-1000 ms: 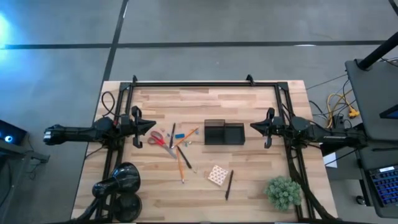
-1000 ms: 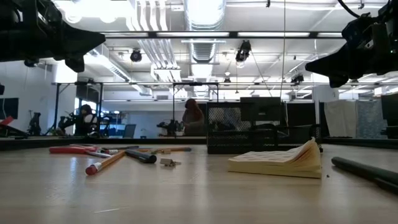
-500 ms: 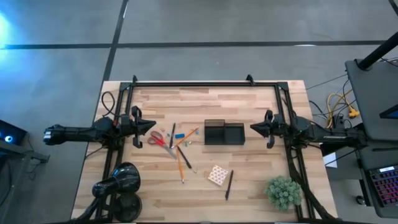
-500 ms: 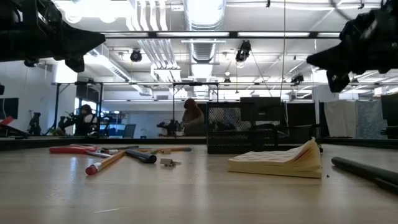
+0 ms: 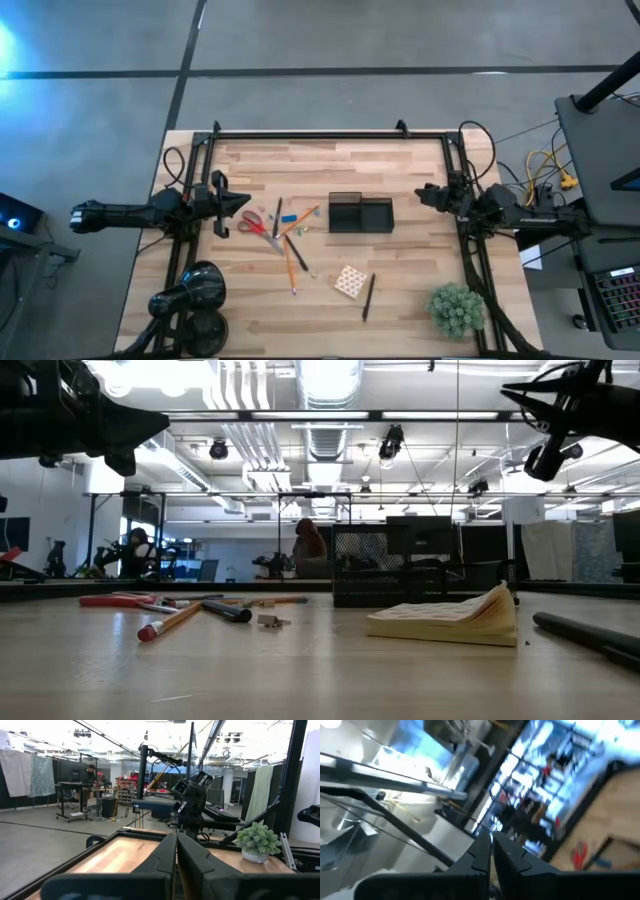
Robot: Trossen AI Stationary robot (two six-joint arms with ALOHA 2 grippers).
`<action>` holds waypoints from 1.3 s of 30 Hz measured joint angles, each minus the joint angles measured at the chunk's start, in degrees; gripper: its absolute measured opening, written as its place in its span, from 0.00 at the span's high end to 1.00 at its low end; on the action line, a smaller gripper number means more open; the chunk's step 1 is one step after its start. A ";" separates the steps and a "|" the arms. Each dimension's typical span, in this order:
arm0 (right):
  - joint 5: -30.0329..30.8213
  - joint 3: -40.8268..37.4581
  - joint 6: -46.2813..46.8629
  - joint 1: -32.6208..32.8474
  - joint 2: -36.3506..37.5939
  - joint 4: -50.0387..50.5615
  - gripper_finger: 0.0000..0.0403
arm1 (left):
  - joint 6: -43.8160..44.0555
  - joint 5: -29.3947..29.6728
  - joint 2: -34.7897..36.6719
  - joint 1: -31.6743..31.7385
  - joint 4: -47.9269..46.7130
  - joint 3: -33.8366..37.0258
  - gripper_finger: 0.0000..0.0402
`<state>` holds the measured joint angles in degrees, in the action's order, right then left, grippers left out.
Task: Pick and place office supplies into organizer
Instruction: Put the orange scissors into the desk organizer
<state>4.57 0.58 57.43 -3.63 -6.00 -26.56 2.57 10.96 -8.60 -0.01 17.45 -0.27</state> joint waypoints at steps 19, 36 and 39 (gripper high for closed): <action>18.11 20.36 -28.21 -0.56 -27.21 -21.49 0.97 | 6.03 21.99 -0.30 0.02 49.33 -0.13 1.00; 17.92 58.66 -17.82 -14.03 -40.42 62.49 0.96 | 7.61 13.48 -30.18 0.02 -48.16 -51.71 1.00; 17.92 60.17 -18.89 -14.17 -44.00 67.15 0.91 | 8.20 11.29 -36.82 0.04 -53.98 -57.10 1.00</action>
<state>22.49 60.75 38.54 -17.80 -50.00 40.59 10.77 22.25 -45.42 0.03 -36.53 -57.37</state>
